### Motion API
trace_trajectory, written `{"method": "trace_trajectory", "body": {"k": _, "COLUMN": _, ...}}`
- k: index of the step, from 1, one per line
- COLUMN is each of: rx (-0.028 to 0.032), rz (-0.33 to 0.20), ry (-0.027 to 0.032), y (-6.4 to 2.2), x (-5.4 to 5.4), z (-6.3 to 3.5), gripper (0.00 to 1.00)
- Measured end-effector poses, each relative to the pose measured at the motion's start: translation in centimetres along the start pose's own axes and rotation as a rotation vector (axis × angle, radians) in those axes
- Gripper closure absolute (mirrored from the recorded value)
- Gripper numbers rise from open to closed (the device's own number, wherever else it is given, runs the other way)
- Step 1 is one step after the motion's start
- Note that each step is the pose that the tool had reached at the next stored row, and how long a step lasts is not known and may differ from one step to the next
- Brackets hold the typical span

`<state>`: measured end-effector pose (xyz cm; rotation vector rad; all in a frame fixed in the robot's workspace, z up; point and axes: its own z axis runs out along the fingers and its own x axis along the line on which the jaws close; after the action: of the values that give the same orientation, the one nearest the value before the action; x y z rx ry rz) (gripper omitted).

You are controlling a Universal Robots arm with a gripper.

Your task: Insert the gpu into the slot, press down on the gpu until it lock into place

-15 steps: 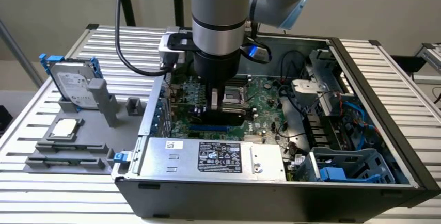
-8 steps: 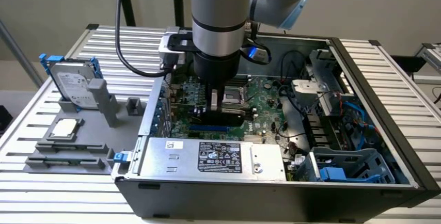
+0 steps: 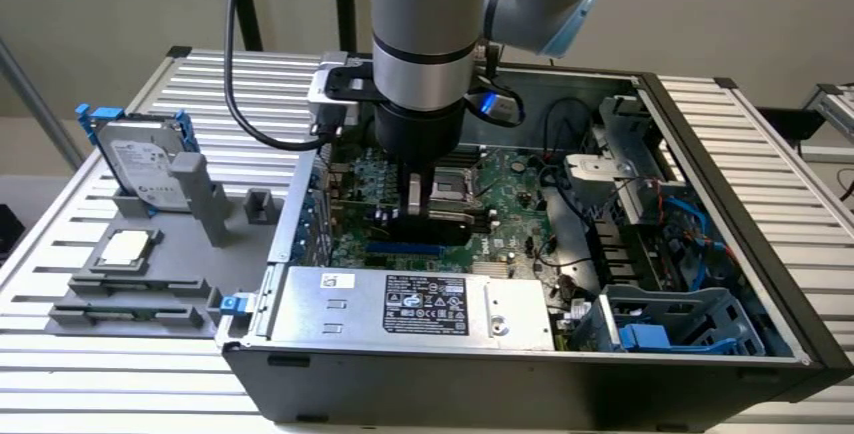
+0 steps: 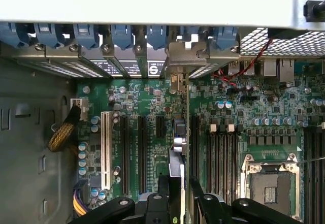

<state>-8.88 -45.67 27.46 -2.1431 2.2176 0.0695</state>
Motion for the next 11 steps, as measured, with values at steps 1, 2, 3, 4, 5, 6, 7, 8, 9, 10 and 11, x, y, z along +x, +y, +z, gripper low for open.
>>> {"method": "trace_trajectory", "body": {"k": 1, "rx": -0.0004, "rz": 0.001, "ry": 0.0002, "y": 0.00, "x": -0.01, "z": 0.02, "gripper": 0.74}}
{"method": "trace_trajectory", "body": {"k": 2, "rx": -0.0007, "rz": 0.001, "ry": 0.0002, "y": 0.00, "x": -0.02, "z": 0.04, "gripper": 0.74}}
{"method": "trace_trajectory", "body": {"k": 3, "rx": -0.0009, "rz": 0.001, "ry": 0.0002, "y": 0.01, "x": -0.02, "z": 0.09, "gripper": 0.74}}
{"method": "trace_trajectory", "body": {"k": 4, "rx": -0.0011, "rz": 0.001, "ry": 0.0001, "y": 0.02, "x": -0.02, "z": 0.14, "gripper": 0.74}}
{"method": "trace_trajectory", "body": {"k": 5, "rx": -0.0013, "rz": 0.001, "ry": 0.0002, "y": 0.02, "x": -0.01, "z": 0.19, "gripper": 0.74}}
{"method": "trace_trajectory", "body": {"k": 6, "rx": -0.0015, "rz": 0.001, "ry": 0.0002, "y": 0.03, "x": -0.01, "z": 0.24, "gripper": 0.74}}
{"method": "trace_trajectory", "body": {"k": 7, "rx": -0.0018, "rz": 0.001, "ry": 0.0003, "y": 0.03, "x": 0.00, "z": 0.30, "gripper": 0.74}}
{"method": "trace_trajectory", "body": {"k": 8, "rx": -0.0020, "rz": 0.001, "ry": 0.0003, "y": 0.03, "x": 0.00, "z": 0.37, "gripper": 0.74}}
{"method": "trace_trajectory", "body": {"k": 9, "rx": -0.0022, "rz": 0.001, "ry": 0.0003, "y": 0.04, "x": 0.01, "z": 0.43, "gripper": 0.74}}
{"method": "trace_trajectory", "body": {"k": 10, "rx": -0.0026, "rz": 0.001, "ry": 0.0003, "y": 0.04, "x": 0.01, "z": 0.49, "gripper": 0.74}}
{"method": "trace_trajectory", "body": {"k": 11, "rx": -0.0031, "rz": 0.001, "ry": 0.0003, "y": 0.04, "x": 0.01, "z": 0.54, "gripper": 0.74}}
